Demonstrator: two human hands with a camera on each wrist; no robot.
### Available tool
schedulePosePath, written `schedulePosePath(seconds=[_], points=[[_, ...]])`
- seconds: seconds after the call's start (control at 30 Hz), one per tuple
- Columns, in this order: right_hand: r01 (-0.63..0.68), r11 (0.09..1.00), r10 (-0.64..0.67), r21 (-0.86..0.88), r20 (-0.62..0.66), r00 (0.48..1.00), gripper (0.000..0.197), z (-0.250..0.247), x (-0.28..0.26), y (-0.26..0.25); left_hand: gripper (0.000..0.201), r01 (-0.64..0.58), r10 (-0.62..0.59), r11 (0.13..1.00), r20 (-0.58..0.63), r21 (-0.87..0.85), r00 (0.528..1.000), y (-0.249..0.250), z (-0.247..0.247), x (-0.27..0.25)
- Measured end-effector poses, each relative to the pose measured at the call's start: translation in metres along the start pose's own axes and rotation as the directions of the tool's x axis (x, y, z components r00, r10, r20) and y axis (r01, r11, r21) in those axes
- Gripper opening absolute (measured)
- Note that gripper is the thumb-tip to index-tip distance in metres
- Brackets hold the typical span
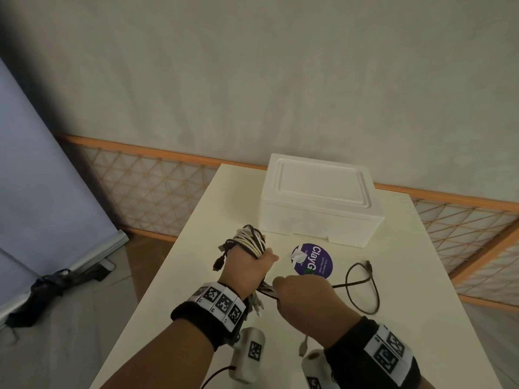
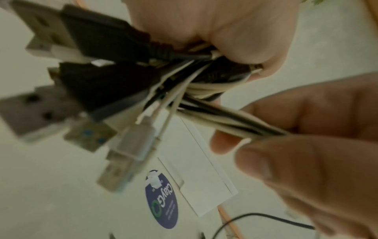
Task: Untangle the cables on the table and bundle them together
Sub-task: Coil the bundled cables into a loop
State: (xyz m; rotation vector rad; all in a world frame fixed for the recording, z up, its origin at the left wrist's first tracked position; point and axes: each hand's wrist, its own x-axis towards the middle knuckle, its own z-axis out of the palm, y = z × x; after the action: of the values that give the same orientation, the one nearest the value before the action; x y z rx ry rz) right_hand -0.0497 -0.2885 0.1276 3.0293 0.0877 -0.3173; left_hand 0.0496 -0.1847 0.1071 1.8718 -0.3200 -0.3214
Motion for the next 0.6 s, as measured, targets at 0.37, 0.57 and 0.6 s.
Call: schedulePosePath(seconds=[0.37,0.57,0.6], points=[[0.255,0.952,-0.295,-0.168,-0.72,0.629,0.016,-0.022,-0.007,0.04,0.02,0.229,-0.128,0.943,0.371,-0.243,0.92,0.006,0.0,-0.012],[0.231,0.964,-0.226,-0.13,-0.86,0.458,0.029,-0.018,0.008,0.053,0.043,0.425,-0.139,0.818,0.584,-0.388,0.8,0.02,0.0,-0.021],[0.239,0.964,-0.218,-0.114,-0.855,0.47,0.038,-0.015,0.012,0.053,0.048,0.469,-0.141,0.784,0.619,-0.406,0.773,0.02,0.001,-0.022]])
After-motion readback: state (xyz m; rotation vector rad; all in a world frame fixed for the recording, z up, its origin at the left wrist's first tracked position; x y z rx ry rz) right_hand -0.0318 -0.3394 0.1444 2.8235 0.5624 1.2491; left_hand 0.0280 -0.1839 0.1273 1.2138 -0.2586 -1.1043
